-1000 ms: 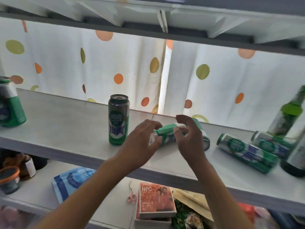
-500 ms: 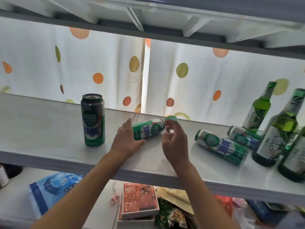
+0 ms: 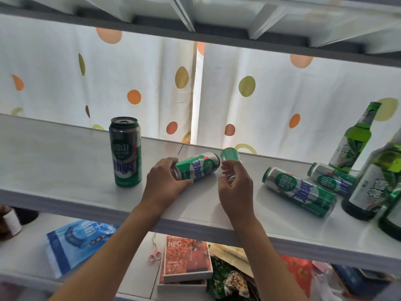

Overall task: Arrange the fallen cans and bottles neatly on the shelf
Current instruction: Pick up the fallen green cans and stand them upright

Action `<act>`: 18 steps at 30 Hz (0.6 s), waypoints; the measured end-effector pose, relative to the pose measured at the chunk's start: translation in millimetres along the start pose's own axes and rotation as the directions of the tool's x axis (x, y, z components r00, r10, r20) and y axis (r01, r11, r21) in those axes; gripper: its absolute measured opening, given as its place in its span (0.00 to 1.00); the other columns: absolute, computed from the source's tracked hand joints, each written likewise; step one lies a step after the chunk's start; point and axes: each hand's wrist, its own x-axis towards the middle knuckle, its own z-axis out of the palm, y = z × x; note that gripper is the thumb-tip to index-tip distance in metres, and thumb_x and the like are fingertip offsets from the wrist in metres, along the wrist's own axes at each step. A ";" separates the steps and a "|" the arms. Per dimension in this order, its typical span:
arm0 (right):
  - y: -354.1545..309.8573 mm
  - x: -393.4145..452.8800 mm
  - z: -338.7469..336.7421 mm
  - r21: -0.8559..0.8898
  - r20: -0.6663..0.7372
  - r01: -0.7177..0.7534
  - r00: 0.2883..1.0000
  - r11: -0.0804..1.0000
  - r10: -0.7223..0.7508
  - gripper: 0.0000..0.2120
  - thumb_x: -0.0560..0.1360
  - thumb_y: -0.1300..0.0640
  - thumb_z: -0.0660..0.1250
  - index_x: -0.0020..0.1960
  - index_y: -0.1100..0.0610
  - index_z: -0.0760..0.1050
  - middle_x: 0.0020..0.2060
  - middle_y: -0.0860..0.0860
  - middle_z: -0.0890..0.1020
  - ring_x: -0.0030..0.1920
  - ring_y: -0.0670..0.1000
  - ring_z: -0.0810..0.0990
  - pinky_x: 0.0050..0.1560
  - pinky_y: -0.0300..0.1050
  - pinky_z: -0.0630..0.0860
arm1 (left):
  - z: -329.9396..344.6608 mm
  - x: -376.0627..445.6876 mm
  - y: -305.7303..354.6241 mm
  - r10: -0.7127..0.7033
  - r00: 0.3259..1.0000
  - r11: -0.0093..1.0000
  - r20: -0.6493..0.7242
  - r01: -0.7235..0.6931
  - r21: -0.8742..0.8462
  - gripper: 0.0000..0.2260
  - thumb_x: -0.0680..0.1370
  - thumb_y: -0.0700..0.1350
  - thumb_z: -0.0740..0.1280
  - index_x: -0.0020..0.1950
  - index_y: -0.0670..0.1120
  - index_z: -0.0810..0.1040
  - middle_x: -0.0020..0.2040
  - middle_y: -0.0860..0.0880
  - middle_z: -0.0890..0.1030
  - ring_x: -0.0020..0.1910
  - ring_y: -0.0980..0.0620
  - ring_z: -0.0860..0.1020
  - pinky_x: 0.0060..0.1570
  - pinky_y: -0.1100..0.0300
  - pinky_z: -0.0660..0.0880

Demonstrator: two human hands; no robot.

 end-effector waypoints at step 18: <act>-32.9 22.2 18.9 0.131 0.044 -0.074 0.997 0.989 0.069 0.22 0.79 0.55 0.66 0.69 0.52 0.63 0.61 0.47 0.71 0.58 0.43 0.71 0.49 0.28 0.70 | -16.1 -23.3 27.8 -0.095 0.990 0.935 -0.108 0.051 -0.351 0.28 0.65 0.53 0.79 0.59 0.50 0.72 0.54 0.55 0.75 0.46 0.62 0.78 0.38 0.73 0.76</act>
